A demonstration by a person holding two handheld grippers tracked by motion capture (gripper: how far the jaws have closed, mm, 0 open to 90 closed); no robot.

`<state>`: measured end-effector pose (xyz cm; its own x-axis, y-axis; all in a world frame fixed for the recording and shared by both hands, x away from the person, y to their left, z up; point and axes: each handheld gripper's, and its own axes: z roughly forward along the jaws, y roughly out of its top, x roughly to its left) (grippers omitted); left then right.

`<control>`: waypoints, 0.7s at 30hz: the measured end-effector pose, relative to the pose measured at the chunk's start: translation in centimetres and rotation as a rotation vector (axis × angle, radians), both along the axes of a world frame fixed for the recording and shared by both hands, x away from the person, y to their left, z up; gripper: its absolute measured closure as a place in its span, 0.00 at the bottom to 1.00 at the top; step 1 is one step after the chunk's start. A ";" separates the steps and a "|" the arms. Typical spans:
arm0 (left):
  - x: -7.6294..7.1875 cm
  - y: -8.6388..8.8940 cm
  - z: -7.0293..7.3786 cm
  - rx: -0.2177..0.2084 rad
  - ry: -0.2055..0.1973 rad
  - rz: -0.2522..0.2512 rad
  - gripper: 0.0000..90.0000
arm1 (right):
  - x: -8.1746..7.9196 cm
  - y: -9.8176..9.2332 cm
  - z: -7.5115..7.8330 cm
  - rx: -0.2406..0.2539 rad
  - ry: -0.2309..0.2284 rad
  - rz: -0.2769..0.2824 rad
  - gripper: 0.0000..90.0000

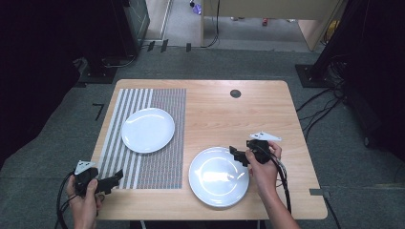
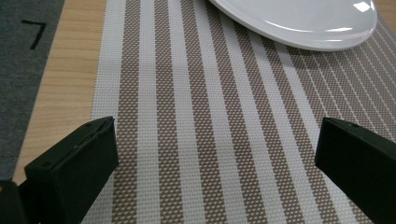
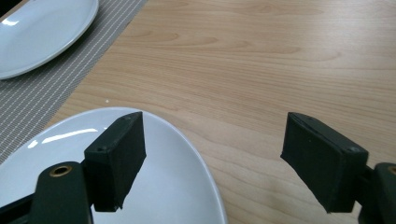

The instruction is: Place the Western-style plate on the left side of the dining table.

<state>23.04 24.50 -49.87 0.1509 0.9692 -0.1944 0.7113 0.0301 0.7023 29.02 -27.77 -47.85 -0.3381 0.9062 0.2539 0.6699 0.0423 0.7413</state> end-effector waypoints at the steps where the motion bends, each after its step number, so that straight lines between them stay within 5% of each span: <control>1: -0.2 0.1 0.0 0.005 -0.001 0.003 0.00 | -0.1 -0.2 0.0 0.000 0.001 -0.002 0.24; 21: -1.7 1.8 -0.8 0.042 0.002 0.028 0.00 | -2.6 -5.6 -1.8 -0.005 0.012 -0.090 0.24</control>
<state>21.33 26.33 -50.65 0.1233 0.9804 -0.1539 0.7118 0.0207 0.7020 26.43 -33.40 -49.60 -0.2518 0.9341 0.2531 0.6800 -0.0153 0.7331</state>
